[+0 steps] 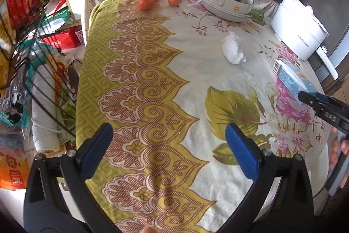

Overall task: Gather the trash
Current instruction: 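Grasp the blue milk carton with the right tool while the left tool grasps the white tissue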

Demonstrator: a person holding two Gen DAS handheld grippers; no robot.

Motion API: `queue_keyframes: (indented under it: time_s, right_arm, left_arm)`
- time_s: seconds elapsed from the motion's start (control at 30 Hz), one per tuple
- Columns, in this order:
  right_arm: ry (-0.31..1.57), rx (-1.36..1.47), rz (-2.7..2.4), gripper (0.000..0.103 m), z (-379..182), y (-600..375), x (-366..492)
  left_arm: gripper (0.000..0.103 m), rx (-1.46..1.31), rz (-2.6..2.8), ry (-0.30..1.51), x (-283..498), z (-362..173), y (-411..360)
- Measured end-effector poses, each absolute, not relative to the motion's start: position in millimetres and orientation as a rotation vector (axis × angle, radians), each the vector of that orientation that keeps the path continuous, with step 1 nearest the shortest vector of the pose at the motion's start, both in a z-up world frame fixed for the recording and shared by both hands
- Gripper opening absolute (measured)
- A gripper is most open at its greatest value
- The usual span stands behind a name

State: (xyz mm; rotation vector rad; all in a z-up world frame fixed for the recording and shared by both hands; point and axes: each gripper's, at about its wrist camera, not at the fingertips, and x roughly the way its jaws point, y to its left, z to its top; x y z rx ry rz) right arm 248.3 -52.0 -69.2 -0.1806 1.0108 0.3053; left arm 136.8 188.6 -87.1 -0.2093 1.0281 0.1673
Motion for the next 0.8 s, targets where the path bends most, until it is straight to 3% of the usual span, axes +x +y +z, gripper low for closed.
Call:
queue_keyframes:
  time_s: [0.37, 0.47, 0.63, 0.77, 0.8]
  right_arm:
    - [1.057, -0.099, 0.293, 0.051, -59, -135, 226]
    - [1.050, -0.141, 0.301, 0.051, -59, -142, 223]
    - [1.065, -0.159, 0.313, 0.051, -61, -158, 225]
    - [1.068, -0.146, 0.304, 0.051, -63, -168, 230]
    - [1.070, -0.145, 0.302, 0.051, -63, -170, 230]
  left_arm:
    - [0.102, -0.160, 0.030, 0.969, 212, -94, 131]
    - [0.094, -0.094, 0.021, 0.953, 235, -100, 119]
    - [0.065, -0.111, 0.019, 0.973, 274, -117, 117]
    - [0.048, -0.159, 0.025, 0.970, 290, -123, 118]
    - [0.039, -0.175, 0.023, 0.973, 291, -124, 119]
